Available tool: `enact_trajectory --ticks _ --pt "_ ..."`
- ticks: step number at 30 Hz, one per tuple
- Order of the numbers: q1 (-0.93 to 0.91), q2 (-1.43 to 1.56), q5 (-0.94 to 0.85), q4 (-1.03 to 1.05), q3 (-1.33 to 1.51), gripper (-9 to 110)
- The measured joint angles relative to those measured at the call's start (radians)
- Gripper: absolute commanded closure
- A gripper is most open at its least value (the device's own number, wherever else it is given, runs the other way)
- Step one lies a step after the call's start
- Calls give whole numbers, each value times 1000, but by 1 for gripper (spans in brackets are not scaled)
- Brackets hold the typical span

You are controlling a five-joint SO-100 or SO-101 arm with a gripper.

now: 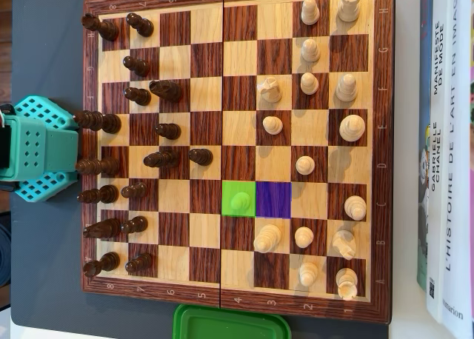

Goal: Play chess

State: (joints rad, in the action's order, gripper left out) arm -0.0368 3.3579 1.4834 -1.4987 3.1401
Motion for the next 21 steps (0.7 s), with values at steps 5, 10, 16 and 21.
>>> enact_trajectory --ticks 5,10,16,21 --pt "5 2 0 -175 0 89" --pt "5 2 0 -270 0 89" --pt "5 2 0 -305 0 89" --pt "5 2 0 -305 0 89"
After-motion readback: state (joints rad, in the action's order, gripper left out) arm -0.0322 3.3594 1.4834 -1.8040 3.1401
